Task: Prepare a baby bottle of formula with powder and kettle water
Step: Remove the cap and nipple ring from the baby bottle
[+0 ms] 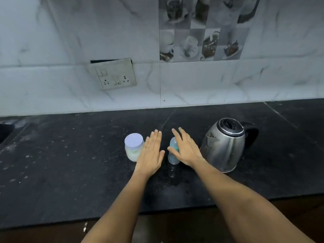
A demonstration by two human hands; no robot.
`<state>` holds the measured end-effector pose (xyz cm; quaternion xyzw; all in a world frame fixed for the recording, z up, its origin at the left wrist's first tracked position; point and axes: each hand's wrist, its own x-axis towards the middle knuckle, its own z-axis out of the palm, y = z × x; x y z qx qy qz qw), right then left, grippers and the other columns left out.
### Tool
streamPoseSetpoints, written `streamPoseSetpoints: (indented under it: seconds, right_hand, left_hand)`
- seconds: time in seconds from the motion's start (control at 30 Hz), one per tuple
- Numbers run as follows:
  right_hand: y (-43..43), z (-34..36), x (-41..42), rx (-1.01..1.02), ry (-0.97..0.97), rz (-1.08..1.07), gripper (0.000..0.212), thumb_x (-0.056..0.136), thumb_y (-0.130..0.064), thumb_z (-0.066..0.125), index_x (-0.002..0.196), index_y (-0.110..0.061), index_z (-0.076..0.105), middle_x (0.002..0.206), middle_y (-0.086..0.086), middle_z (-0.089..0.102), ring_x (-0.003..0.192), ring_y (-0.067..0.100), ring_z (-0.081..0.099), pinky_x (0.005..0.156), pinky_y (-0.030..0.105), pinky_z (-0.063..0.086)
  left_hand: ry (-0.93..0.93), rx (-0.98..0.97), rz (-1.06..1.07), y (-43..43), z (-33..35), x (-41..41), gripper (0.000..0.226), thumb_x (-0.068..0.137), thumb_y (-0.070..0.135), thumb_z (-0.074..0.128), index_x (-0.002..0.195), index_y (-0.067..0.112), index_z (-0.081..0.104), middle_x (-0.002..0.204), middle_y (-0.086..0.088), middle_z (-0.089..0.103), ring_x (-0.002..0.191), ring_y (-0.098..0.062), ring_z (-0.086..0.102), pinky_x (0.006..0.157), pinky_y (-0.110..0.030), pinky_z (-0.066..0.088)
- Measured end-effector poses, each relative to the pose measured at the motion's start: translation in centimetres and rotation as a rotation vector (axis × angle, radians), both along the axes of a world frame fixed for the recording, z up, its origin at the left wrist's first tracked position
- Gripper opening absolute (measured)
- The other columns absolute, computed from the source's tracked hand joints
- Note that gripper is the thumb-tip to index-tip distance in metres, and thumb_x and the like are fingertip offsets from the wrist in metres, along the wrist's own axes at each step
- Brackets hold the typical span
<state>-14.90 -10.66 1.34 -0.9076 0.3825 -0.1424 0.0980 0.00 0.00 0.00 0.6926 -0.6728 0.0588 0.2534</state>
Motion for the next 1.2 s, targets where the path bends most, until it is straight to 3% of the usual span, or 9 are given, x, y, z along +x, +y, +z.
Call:
streamPoseSetpoints:
  seconds: [0.23,0.4,0.6,0.7,0.77,0.83,0.9,1.07,1.2]
  right_hand:
    - [0.3,-0.5,0.5,0.043,0.036,-0.022,0.061,0.095,-0.046,0.044,0.145,-0.017,0.026,0.127,0.011,0.045,0.109,0.027,0.052,0.086,0.039,0.047]
    - [0.2,0.7,0.5,0.072,0.021,-0.012,0.052,0.092,-0.043,0.052,0.134,-0.019,0.034,0.112,0.009,0.052,0.095,0.025,0.056,0.070,0.036,0.048]
    - [2.4,2.1,-1.2,0.067,-0.096,0.089,0.048,0.084,-0.047,0.057,0.121,-0.022,0.041,0.100,0.001,0.058,0.086,0.019,0.056,0.067,0.035,0.049]
    - [4.4,2.1,-1.8,0.085,-0.098,0.103,0.046,0.079,-0.050,0.056,0.116,-0.025,0.040,0.097,-0.003,0.058,0.085,0.018,0.056,0.067,0.037,0.050]
    - [5.4,1.9,-1.9,0.088,-0.073,0.117,0.046,0.078,-0.050,0.056,0.114,-0.026,0.040,0.097,-0.004,0.057,0.086,0.017,0.056,0.066,0.037,0.049]
    - [6.2,1.7,-2.2,0.092,-0.035,0.127,0.047,0.079,-0.049,0.057,0.115,-0.024,0.040,0.099,-0.003,0.055,0.089,0.018,0.055,0.067,0.036,0.048]
    - [6.7,1.6,-2.4,0.071,0.037,0.131,0.048,0.081,-0.052,0.055,0.116,-0.023,0.040,0.102,-0.002,0.053,0.091,0.020,0.056,0.066,0.035,0.047]
    - [7.3,2.0,-1.8,0.085,0.280,-0.003,0.066,0.083,-0.069,0.046,0.130,-0.025,0.038,0.113,0.008,0.044,0.089,0.031,0.060,0.062,0.034,0.038]
    - [7.2,3.0,-0.9,0.067,0.354,0.060,0.045,0.089,-0.049,0.051,0.110,-0.010,0.047,0.101,0.010,0.051,0.087,0.034,0.061,0.062,0.033,0.034]
  left_hand:
    - [0.030,0.099,0.019,0.6,-1.1,-0.9,0.072,0.096,0.024,0.050,0.151,0.005,0.009,0.155,-0.004,-0.001,0.147,-0.021,0.004,0.118,-0.030,-0.002]
    - [0.224,0.119,0.035,0.5,-1.5,-1.6,0.080,0.094,0.031,0.057,0.152,0.009,0.006,0.160,-0.004,0.006,0.143,-0.007,-0.006,0.115,-0.019,-0.010]
    - [0.718,0.196,0.031,1.1,-2.0,-2.7,0.092,0.074,0.037,0.079,0.149,0.022,0.029,0.149,0.014,0.034,0.137,-0.004,0.029,0.111,-0.025,0.027]
    - [0.877,0.190,-0.014,1.6,-2.6,-3.8,0.075,0.064,0.028,0.085,0.130,0.030,0.051,0.118,0.015,0.063,0.108,0.000,0.058,0.091,-0.023,0.049]
    - [0.968,0.178,0.012,2.0,-2.8,-4.6,0.061,0.065,0.017,0.081,0.120,0.031,0.058,0.098,0.010,0.069,0.091,-0.004,0.065,0.079,-0.030,0.056]
    - [1.025,0.171,0.038,2.6,-3.3,-5.2,0.052,0.068,0.013,0.075,0.113,0.033,0.061,0.090,0.006,0.070,0.084,-0.006,0.067,0.072,-0.030,0.058]
    - [1.042,0.175,0.017,3.3,-4.0,-5.5,0.049,0.070,0.012,0.074,0.112,0.034,0.062,0.090,0.006,0.070,0.084,-0.007,0.067,0.067,-0.021,0.055]
    - [1.047,0.098,-0.008,4.3,-5.4,-6.1,0.047,0.070,0.028,0.078,0.114,0.026,0.062,0.098,0.011,0.071,0.094,-0.003,0.066,0.076,-0.019,0.051]
    - [1.034,0.116,-0.027,4.3,-5.4,-6.1,0.042,0.072,0.024,0.078,0.112,0.027,0.062,0.097,0.009,0.071,0.092,-0.006,0.067,0.077,-0.025,0.053]
